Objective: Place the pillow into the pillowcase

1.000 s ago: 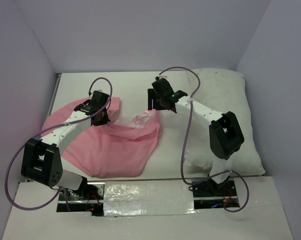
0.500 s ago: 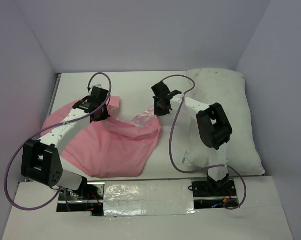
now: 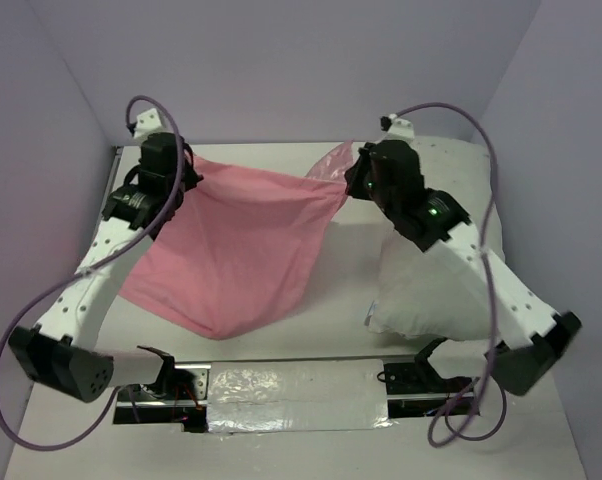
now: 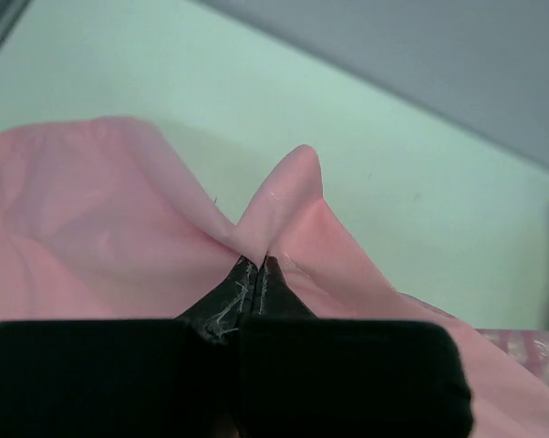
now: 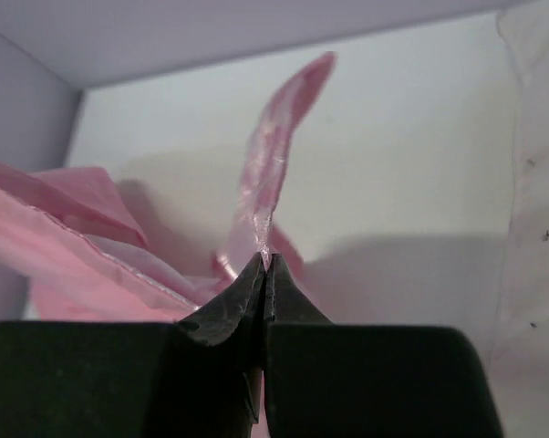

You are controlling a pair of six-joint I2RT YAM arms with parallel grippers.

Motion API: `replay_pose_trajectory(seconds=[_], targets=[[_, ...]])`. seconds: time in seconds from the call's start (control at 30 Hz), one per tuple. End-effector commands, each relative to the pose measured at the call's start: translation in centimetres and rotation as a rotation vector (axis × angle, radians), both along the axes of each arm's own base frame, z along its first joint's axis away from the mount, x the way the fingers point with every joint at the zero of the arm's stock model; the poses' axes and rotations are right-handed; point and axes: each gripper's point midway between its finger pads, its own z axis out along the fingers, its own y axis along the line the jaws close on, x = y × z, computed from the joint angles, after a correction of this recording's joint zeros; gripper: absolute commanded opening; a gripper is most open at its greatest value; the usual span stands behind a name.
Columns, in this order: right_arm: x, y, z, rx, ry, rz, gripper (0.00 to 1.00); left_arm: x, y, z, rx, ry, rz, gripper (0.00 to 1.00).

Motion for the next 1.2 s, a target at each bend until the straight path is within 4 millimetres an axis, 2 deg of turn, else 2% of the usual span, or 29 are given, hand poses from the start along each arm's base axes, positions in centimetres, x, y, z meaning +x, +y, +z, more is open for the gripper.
replay_pose_trajectory(seconds=[0.0,0.03,0.07,0.1,0.13,0.17,0.2,0.23,0.3,0.33,0.4,0.43,0.5,0.53,0.6,0.7,0.73,0.8,0.83,0.87,0.9,0.93,0.97,1.0,1.03,1.07,1.1,1.13,1.17], targets=[[-2.4,-1.8,6.5,0.048,-0.153,-0.063,0.0,-2.2,2.3,10.6,-0.088,-0.323,0.105,0.0],[-3.1,-2.6,8.3,0.055,-0.199,-0.098,0.0,-2.8,2.4,11.9,-0.102,-0.369,0.102,0.0],[-4.3,-2.3,9.9,0.073,-0.239,-0.084,0.0,-4.6,2.9,14.4,-0.131,-0.451,0.096,0.0],[-5.8,-3.0,12.6,0.108,-0.304,-0.083,0.0,-5.3,3.1,16.4,-0.157,-0.532,0.093,0.0],[-6.4,-3.6,14.5,0.137,-0.36,-0.101,0.0,-6.0,3.1,17.2,-0.168,-0.572,0.078,0.0],[-7.2,-3.8,15.8,0.157,-0.392,-0.095,0.0,-8.1,3.6,19.4,-0.19,-0.657,0.065,0.0],[-8.4,-3.4,17.3,0.165,-0.431,-0.063,0.0,-9.1,3.9,21.2,-0.205,-0.726,0.059,0.0],[-9.6,-4.1,19.4,0.208,-0.489,-0.057,0.0,-10.1,3.8,22.4,-0.214,-0.769,0.029,0.0],[-11.4,-4.2,22.2,0.228,-0.557,-0.023,0.0,-13.2,4.2,25.9,-0.239,-0.908,-0.007,0.0],[-12.3,-4.4,23.8,0.259,-0.598,-0.007,0.0,-14.3,3.9,27.0,-0.241,-0.951,-0.049,0.0],[-13.9,-4.6,27.0,0.277,-0.684,0.021,0.0,-17.0,4.6,29.2,-0.25,-1.045,-0.057,0.0],[-14.0,-4.4,27.5,0.268,-0.695,0.017,0.0,-17.8,4.7,29.9,-0.247,-1.074,-0.064,0.0],[-14.5,-5.6,29.1,0.228,-0.728,-0.02,0.0,-19.2,5.2,31.0,-0.232,-1.116,-0.066,0.0],[-14.9,-4.9,29.9,0.237,-0.74,-0.006,0.0,-20.1,5.3,32.2,-0.226,-1.146,-0.076,0.0],[-15.3,-5.5,31.2,0.202,-0.786,-0.016,0.0,-21.1,5.7,33.3,-0.21,-1.173,-0.068,0.0],[-14.8,-6.6,32.5,0.195,-0.803,-0.126,0.0,-20.9,5.8,34.3,-0.203,-1.201,-0.061,0.0],[-14.4,-6.8,32.5,0.175,-0.798,-0.167,0.0,-19.4,5.3,34.1,-0.191,-1.179,-0.067,0.0],[-12.9,-6.1,31.5,0.046,-0.78,-0.253,0.0,-18.0,5.1,34.6,-0.179,-1.159,-0.053,0.0],[-12.3,-6.4,31.1,0.037,-0.761,-0.306,0.0,-14.7,4.1,33.7,-0.162,-1.095,-0.054,0.0],[-10.8,-7.8,31.3,0.086,-0.745,-0.394,0.0,-12.7,3.5,32.9,-0.157,-1.047,-0.057,0.0],[-8.6,-6.6,30.6,0.1,-0.719,-0.41,0.0,-11.3,2.9,33.0,-0.157,-1.026,-0.065,0.0],[-6.2,-3.3,27.3,-0.056,-0.646,-0.21,0.0,-6.1,1.3,30.2,-0.133,-0.915,-0.069,0.0],[-3.4,-6.0,27.8,0.102,-0.606,-0.274,0.0,-3.4,0.5,28.4,-0.132,-0.844,-0.067,0.0],[0.1,-4.1,23.9,0.036,-0.508,-0.229,0.0,-1.3,0.2,26.4,-0.112,-0.758,-0.042,0.0],[2.1,-3.7,22.1,0.018,-0.469,-0.22,0.0,3.9,-1.1,21.4,-0.077,-0.62,-0.033,0.0],[4.3,-3.0,19.4,0.01,-0.405,-0.214,0.0,6.3,-1.8,18.6,-0.073,-0.546,-0.029,0.0],[6.7,-4.0,16.5,-0.011,-0.332,-0.222,0.0,7.9,-3.1,16.2,-0.075,-0.469,-0.08,0.0],[13.3,-1.6,7.0,0.015,-0.117,-0.115,0.0,13.6,-6.1,7.0,-0.067,-0.278,-0.149,0.01],[14.3,0.2,4.5,0.064,-0.052,-0.026,0.1,14.4,-6.4,5.4,-0.063,-0.259,-0.155,0.12]])
